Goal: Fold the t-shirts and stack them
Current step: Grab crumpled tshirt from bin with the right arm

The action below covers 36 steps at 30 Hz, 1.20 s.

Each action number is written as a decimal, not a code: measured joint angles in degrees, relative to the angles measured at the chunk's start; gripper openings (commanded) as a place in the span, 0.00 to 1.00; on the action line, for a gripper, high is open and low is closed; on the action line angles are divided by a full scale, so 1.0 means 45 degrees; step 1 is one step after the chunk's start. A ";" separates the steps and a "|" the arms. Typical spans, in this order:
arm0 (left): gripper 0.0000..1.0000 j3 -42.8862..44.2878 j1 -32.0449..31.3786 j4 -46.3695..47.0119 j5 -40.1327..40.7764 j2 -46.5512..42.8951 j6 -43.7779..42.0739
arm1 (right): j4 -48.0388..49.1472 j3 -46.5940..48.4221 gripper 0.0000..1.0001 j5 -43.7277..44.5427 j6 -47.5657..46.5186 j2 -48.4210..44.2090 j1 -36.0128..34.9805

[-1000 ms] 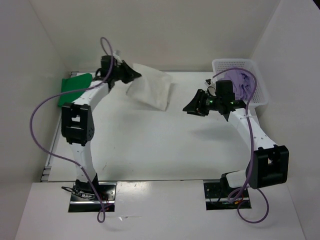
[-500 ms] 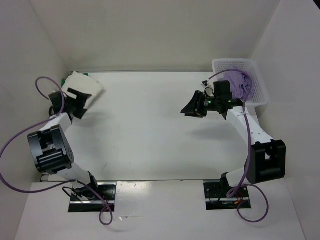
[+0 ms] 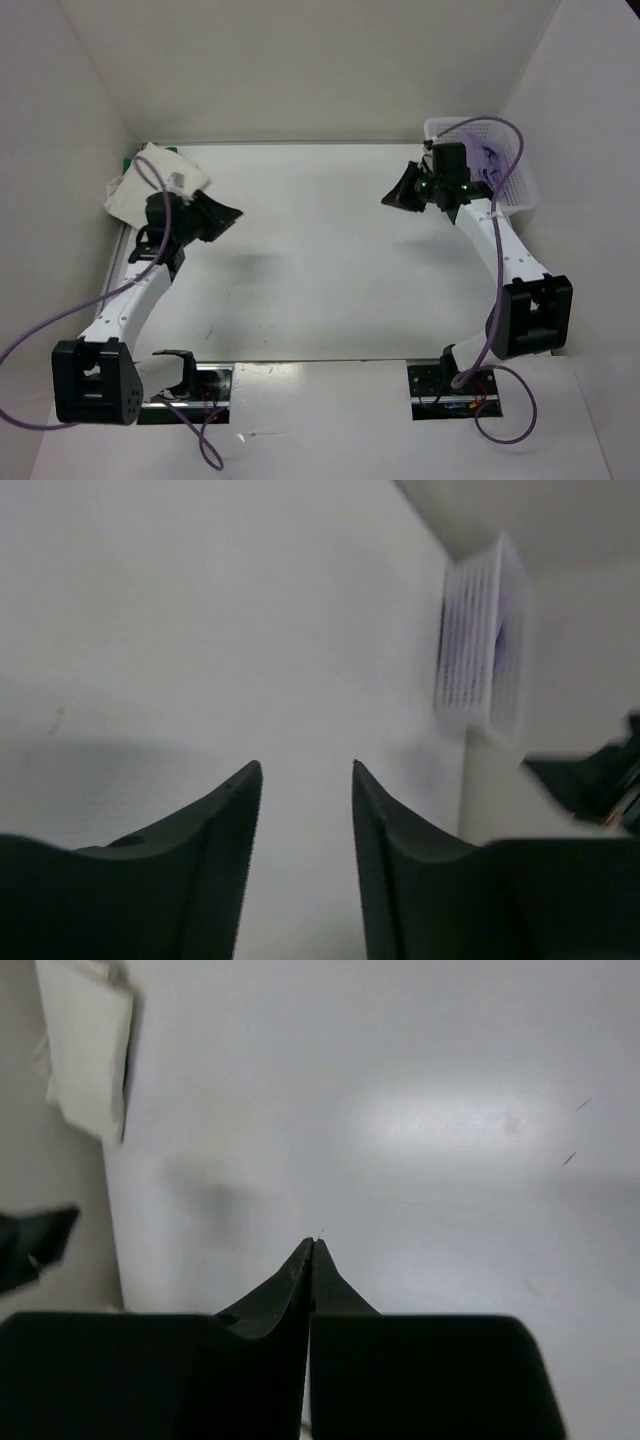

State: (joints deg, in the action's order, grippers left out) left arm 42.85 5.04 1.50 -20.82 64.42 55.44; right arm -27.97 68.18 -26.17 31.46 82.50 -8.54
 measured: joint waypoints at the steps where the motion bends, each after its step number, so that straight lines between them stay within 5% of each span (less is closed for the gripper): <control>1: 0.39 0.0000 -0.0835 -0.0044 0.0063 0.0185 -0.0112 | -0.0039 0.0554 0.00 0.0622 0.0024 0.0199 0.0107; 4: 0.34 0.0000 -0.3521 -0.0073 0.0107 0.0986 -0.0330 | -0.0058 0.2293 0.17 0.2375 0.0034 0.1035 0.0738; 11: 0.42 0.0000 -0.8189 -0.0131 0.0087 0.2900 -0.0646 | 0.0000 0.4357 0.35 0.7121 -0.0233 0.3055 0.2759; 22: 0.50 0.0685 -0.8388 -0.0413 -0.0141 0.3157 -0.1700 | -0.0024 0.7072 0.56 0.9700 0.0223 0.7485 0.4420; 36: 0.54 0.1394 -0.8388 -0.0486 -0.0505 0.4789 -0.2064 | -0.0661 1.0491 0.56 0.9709 0.2385 1.0807 0.5547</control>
State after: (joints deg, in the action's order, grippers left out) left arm 49.12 -32.71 -0.69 -23.09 85.97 46.15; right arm -30.94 115.39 17.52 42.19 131.13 16.43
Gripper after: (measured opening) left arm 0.534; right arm 0.562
